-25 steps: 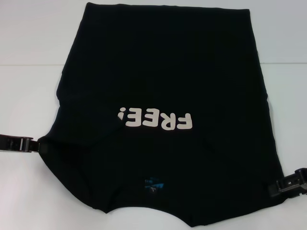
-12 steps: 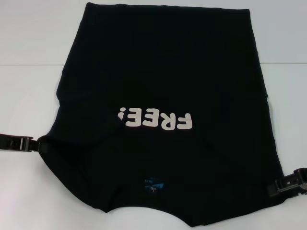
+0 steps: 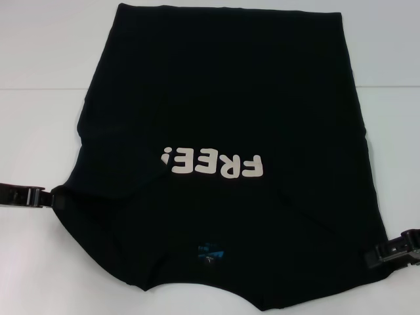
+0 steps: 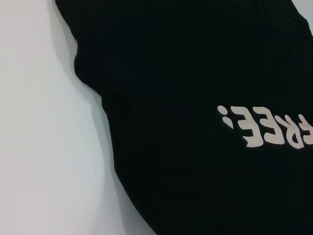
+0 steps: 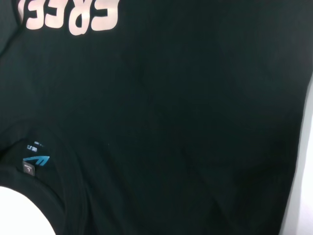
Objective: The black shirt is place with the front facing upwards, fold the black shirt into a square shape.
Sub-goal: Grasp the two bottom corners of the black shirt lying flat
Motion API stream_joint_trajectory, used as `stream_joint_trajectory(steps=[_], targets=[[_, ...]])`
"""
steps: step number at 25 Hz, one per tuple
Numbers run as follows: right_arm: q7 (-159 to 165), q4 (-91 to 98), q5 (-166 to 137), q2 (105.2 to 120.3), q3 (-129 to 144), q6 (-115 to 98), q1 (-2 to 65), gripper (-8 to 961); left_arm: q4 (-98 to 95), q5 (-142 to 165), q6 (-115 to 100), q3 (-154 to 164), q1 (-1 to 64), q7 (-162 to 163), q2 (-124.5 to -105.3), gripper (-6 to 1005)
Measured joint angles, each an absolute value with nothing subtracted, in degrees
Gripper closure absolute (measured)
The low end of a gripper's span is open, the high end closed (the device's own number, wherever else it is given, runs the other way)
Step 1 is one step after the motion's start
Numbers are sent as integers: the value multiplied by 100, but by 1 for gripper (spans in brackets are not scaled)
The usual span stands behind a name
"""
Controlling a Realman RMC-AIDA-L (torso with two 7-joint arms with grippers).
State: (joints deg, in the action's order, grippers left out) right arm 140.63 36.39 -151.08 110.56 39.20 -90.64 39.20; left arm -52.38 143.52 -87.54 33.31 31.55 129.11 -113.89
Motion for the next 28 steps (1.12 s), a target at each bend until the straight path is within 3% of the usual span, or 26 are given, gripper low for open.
stream_joint_trajectory(steps=[21, 28], targets=[[14093, 3635, -15035, 11064, 3969, -9072, 3914, 149, -5238, 14346, -8748, 3331, 3129, 12902, -11389, 982], [14057, 3635, -14799, 10993, 3911, -9234, 3883, 149, -5238, 14343, -8751, 3331, 3144, 12902, -11389, 982]])
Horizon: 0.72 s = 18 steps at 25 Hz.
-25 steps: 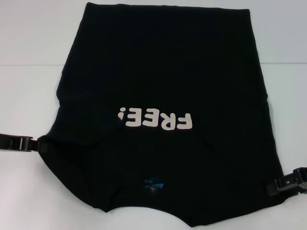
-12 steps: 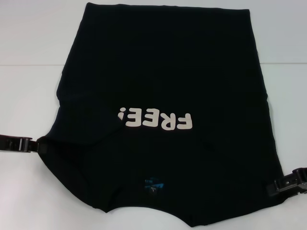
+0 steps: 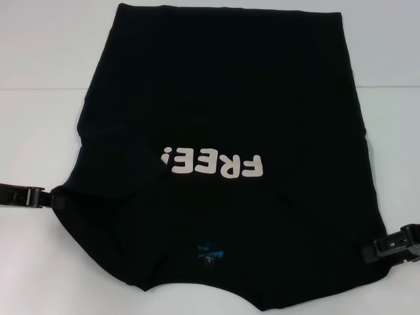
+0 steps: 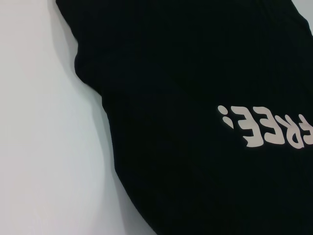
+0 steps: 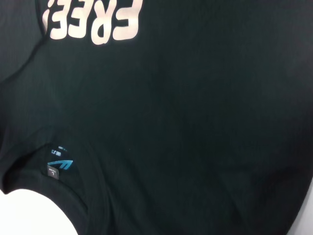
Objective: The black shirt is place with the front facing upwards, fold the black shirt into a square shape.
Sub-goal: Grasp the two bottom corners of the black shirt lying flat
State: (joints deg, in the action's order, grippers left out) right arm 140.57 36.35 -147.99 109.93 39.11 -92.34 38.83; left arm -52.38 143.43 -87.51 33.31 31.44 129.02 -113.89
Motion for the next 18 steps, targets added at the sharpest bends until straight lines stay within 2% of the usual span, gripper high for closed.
stream_joint_trajectory(steps=[18], targets=[[14085, 3639, -14825, 11010, 4153, -9092, 3888, 195, -5238, 14343, -8745, 3331, 3138, 12902, -11389, 982]])
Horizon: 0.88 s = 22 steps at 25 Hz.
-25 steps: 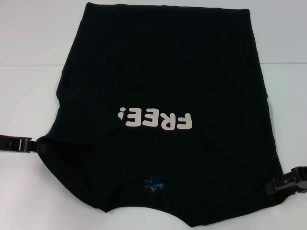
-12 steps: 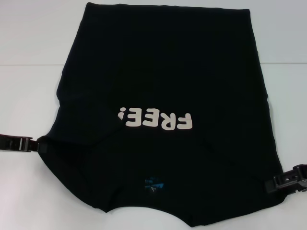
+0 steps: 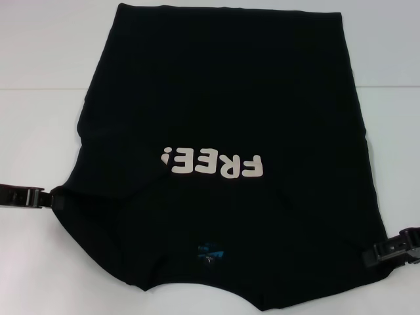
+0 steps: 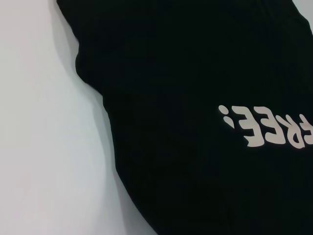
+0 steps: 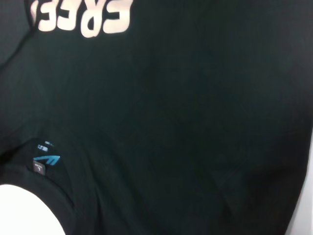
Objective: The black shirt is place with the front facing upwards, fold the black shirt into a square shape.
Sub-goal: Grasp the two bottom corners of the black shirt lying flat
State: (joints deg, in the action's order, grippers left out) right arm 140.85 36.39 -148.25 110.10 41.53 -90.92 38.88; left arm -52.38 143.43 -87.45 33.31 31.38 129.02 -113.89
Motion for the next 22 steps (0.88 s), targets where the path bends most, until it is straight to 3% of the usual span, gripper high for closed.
stream_joint_trajectory(steps=[22], targets=[[14054, 3561, -14799, 11062, 4169, -9018, 3908, 280, -5238, 14343, -8746, 3331, 3147, 12902, -11389, 982]])
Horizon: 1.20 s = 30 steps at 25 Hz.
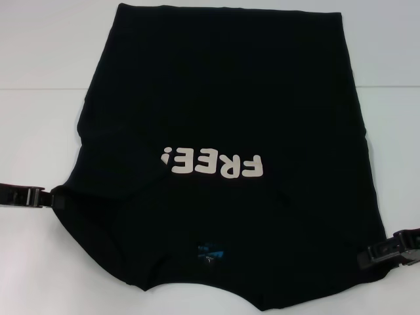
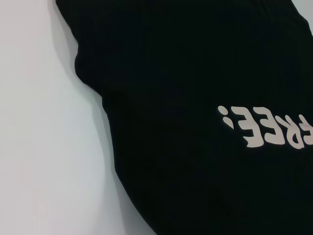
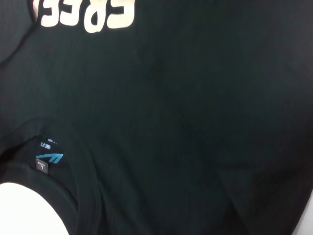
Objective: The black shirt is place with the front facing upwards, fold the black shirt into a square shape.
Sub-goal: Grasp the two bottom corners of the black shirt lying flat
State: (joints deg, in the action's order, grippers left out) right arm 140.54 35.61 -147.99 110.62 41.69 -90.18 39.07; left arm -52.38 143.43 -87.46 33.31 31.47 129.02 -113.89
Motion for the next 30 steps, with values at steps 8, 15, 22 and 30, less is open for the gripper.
stream_joint_trajectory(steps=[8, 15, 22, 30], targets=[[13994, 3622, -14816, 11118, 4310, -9014, 3929, 311, -5238, 14299, -8746, 3331, 3156, 12903, -11389, 982], [13962, 3596, -14818, 11112, 4367, -8985, 3899, 528, -5243, 14272, -8774, 3331, 3171, 12911, -11369, 982], [13997, 3584, -14819, 11100, 4362, -8984, 3892, 790, -5247, 14224, -8794, 3331, 3186, 12906, -11363, 982], [14008, 3613, -14793, 11061, 4293, -9020, 3897, 900, -5247, 14213, -8805, 3331, 3190, 12903, -11363, 982]])
